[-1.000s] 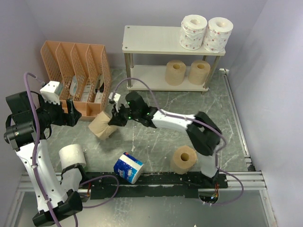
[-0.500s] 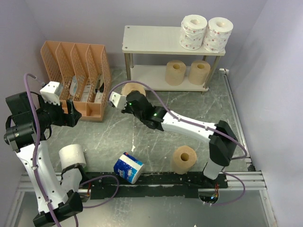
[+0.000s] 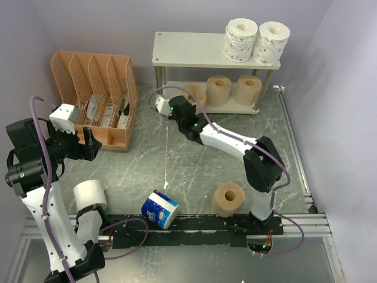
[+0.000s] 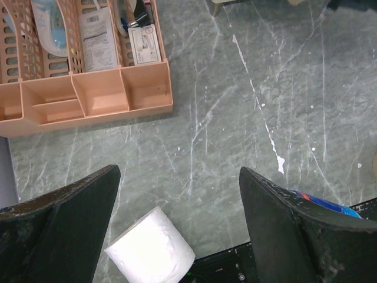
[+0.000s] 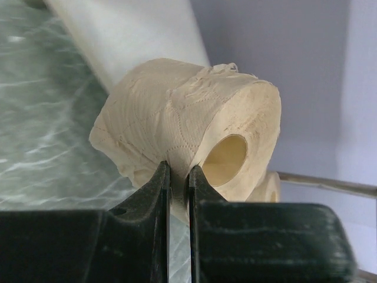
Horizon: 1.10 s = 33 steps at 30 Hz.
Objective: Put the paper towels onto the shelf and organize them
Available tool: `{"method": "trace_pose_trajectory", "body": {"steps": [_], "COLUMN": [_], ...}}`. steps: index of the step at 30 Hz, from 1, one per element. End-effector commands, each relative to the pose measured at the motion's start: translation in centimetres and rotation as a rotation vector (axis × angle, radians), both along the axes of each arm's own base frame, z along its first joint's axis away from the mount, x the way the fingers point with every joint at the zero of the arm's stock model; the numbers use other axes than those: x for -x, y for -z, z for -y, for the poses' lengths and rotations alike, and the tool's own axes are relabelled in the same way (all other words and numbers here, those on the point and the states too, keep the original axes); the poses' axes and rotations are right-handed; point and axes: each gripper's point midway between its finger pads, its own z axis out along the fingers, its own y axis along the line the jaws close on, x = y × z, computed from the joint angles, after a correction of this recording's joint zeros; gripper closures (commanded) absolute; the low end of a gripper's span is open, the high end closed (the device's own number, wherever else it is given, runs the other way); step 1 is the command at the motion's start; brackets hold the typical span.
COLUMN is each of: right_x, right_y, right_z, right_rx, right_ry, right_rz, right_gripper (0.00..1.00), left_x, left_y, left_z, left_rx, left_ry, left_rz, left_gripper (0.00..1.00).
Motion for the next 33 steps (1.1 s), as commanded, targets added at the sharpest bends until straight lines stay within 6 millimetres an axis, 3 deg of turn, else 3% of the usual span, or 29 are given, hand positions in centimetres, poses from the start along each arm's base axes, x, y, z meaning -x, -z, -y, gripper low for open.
{"method": "trace_pose_trajectory", "body": {"steps": [1, 6, 10, 13, 20, 25, 30, 33], "right_x": [-5.0, -8.9, -10.5, -11.5, -13.0, -13.3, -12.7, -11.2], "right_y": [-4.3, -4.0, -2.1, -0.6, 1.2, 0.1, -2.7, -6.1], "right_z": [1.6, 2.0, 0.9, 1.3, 5.6, 8.3, 9.2, 8.2], "right_rx": [-0.075, -0.098, -0.131, -0.12, -0.15, -0.14, -0.157, -0.221], "right_ry": [0.063, 0.085, 0.057, 0.083, 0.194, 0.246, 0.278, 0.255], "right_rz": [0.118, 0.129, 0.111, 0.107, 0.09, 0.135, 0.215, 0.266], "right_gripper": [1.0, 1.0, 1.0, 1.0, 1.0, 1.0, 0.4, 0.28], "left_x": [0.3, 0.6, 0.6, 0.6, 0.6, 0.6, 0.5, 0.6], "left_y": [-0.4, -0.7, -0.7, -0.6, -0.7, -0.7, -0.6, -0.6], "left_z": [-0.1, -0.2, -0.2, -0.3, -0.2, -0.2, -0.2, -0.2], "left_rx": [-0.009, -0.022, -0.023, -0.022, -0.022, -0.022, -0.02, -0.021], "left_ry": [-0.016, -0.032, -0.037, -0.037, -0.035, -0.033, -0.033, -0.034], "left_rz": [0.023, 0.042, 0.042, 0.039, 0.043, 0.042, 0.038, 0.041], "left_gripper": [0.06, 0.06, 0.06, 0.06, 0.06, 0.06, 0.06, 0.06]}}
